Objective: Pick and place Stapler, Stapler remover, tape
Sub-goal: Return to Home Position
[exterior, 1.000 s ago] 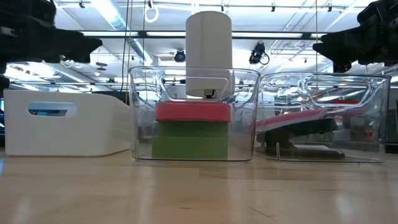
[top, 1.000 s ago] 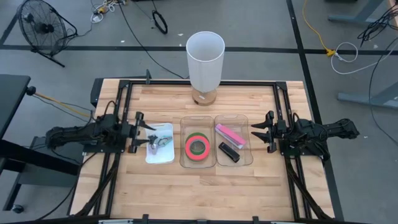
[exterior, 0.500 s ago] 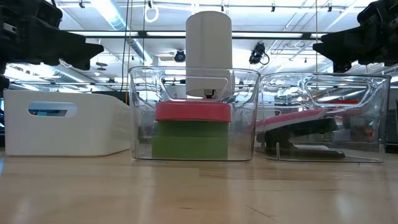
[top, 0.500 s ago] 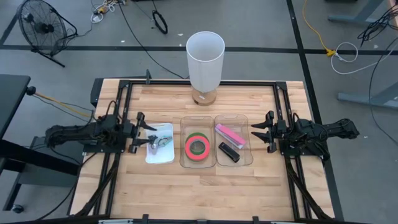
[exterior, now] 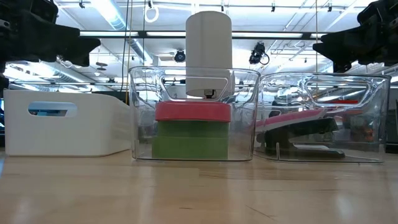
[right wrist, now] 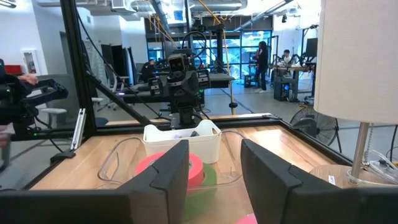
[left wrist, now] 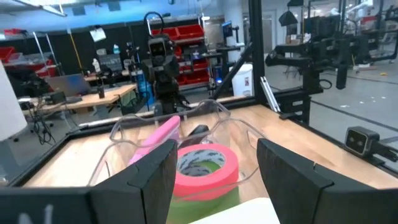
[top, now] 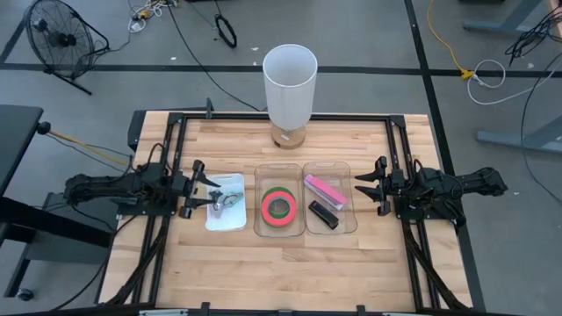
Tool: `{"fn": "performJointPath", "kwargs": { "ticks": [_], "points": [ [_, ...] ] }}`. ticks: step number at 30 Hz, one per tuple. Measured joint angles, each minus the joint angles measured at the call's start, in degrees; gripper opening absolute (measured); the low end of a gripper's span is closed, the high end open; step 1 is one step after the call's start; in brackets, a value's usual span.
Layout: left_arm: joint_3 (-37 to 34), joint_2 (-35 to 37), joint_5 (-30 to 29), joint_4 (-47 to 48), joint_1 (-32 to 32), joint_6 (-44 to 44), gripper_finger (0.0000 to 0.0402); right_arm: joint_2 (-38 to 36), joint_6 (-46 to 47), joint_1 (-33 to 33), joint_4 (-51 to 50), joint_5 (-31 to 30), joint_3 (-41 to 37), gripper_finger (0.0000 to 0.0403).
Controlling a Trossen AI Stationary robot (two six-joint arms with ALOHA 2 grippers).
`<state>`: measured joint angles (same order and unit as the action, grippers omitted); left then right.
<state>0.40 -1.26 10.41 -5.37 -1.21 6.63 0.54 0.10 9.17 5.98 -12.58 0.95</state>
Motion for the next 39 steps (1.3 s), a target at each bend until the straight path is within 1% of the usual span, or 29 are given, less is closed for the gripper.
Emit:
{"fn": "performJointPath", "kwargs": {
  "ticks": [4, 39],
  "points": [
    [0.0, 1.2, 0.0, -0.3, 0.0, 0.0, 0.0225, 0.0, 0.0, 0.0, 0.0, 0.0, 0.0, 0.0148],
    [0.0, 0.9, -0.1, -0.7, 0.0, 0.0, 0.0225, 0.0, 0.0, 0.0, 0.0, 0.0, 0.0, 0.0148]
  ]
}}
